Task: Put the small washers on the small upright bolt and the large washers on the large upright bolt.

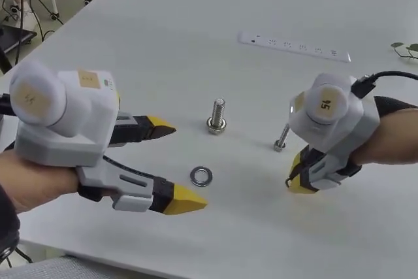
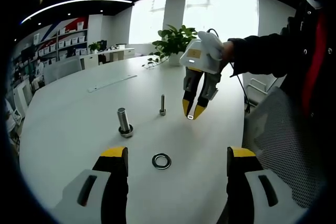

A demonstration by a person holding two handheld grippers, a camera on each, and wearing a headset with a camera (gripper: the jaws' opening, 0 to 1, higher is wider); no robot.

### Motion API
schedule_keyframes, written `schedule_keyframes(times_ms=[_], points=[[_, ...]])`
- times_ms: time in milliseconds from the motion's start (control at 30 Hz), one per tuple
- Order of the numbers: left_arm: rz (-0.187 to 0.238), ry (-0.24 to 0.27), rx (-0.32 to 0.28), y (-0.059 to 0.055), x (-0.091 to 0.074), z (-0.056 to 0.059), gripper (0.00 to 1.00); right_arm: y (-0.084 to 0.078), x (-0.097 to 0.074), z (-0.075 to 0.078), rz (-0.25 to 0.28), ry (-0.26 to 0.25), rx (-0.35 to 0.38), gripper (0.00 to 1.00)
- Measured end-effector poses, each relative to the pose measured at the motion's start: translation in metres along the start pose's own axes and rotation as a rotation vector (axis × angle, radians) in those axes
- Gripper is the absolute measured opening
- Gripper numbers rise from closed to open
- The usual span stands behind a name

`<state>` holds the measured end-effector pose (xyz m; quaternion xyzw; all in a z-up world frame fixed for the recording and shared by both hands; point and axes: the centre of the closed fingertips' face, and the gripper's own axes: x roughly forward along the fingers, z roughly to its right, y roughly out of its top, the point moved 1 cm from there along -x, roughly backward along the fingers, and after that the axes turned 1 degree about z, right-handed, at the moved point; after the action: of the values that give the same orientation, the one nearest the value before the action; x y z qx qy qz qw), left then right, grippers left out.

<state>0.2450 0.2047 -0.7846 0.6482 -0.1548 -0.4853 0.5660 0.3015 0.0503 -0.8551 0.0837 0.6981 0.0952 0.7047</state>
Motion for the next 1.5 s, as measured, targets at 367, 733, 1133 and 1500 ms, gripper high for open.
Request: schedule_keyframes(times_ms=[367,733,1133,1500], points=[[-0.004,-0.004,-0.001,-0.001,0.002,0.000,0.77,-0.010,-0.013,0.013,0.003,-0.019,0.030,0.13],[-0.005,-0.005,-0.005,-0.001,0.002,-0.001,0.77,-0.004,-0.036,0.026,0.006,-0.058,0.018,0.13],[-0.004,-0.004,-0.007,-0.001,0.002,-0.001,0.77,0.018,-0.056,0.047,0.035,-0.106,-0.015,0.13],[-0.001,0.002,-0.010,0.000,0.002,-0.003,0.77,0.033,-0.058,0.067,0.034,-0.119,-0.051,0.13]])
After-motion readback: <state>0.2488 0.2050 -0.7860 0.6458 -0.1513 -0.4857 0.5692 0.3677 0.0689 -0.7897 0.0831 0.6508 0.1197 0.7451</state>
